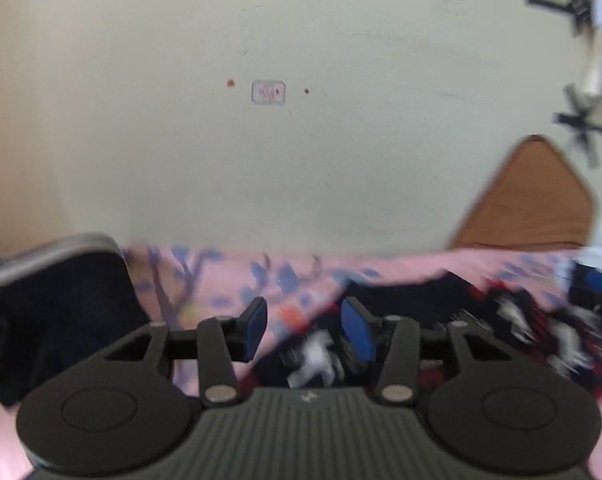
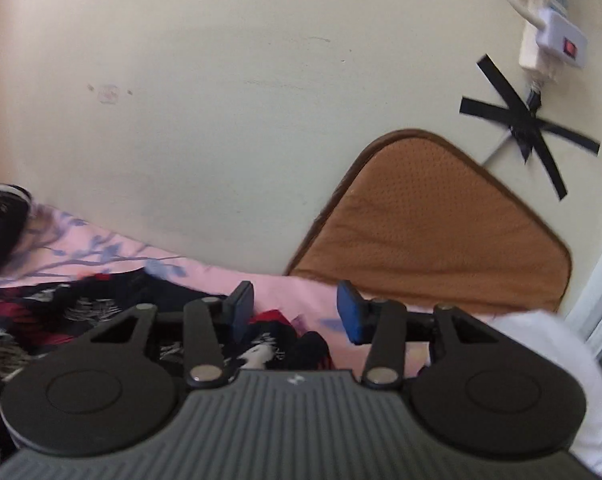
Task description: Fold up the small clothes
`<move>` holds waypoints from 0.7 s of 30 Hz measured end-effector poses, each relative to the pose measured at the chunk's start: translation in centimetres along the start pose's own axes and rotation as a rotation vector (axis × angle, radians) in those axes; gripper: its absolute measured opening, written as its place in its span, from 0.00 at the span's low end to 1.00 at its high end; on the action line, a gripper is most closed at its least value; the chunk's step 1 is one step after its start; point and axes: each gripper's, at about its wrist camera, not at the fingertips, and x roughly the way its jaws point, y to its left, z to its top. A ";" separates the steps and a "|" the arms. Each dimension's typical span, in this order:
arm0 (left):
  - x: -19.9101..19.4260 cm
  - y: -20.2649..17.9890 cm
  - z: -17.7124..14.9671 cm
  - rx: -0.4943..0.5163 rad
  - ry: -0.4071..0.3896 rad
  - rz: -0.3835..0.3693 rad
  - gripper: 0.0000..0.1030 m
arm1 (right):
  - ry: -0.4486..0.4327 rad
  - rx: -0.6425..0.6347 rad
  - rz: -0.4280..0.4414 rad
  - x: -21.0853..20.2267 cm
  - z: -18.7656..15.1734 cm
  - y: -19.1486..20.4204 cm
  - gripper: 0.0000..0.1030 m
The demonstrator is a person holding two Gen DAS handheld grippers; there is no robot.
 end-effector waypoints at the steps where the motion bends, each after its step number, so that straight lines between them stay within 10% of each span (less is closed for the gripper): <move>1: -1.5 0.7 -1.7 -0.012 0.009 -0.043 0.44 | 0.006 0.052 0.068 -1.9 -1.8 -0.8 0.48; 8: -9.1 2.3 -11.3 -0.174 0.180 -0.274 0.54 | 0.184 0.387 0.422 -10.4 -11.9 -2.3 0.53; 12: -9.7 -0.5 -12.9 -0.152 0.209 -0.334 0.55 | 0.237 0.376 0.502 -13.0 -14.1 1.2 0.55; 17: -7.3 -2.6 -13.3 -0.138 0.247 -0.295 0.21 | 0.276 0.378 0.601 -14.0 -15.7 6.0 0.53; 19: -7.6 -1.7 -13.3 -0.164 0.248 -0.301 0.15 | 0.274 0.320 0.540 -14.2 -15.5 7.6 0.07; 21: -9.2 0.0 -12.8 -0.184 0.225 -0.311 0.09 | 0.208 0.339 0.512 -15.3 -14.5 6.8 0.06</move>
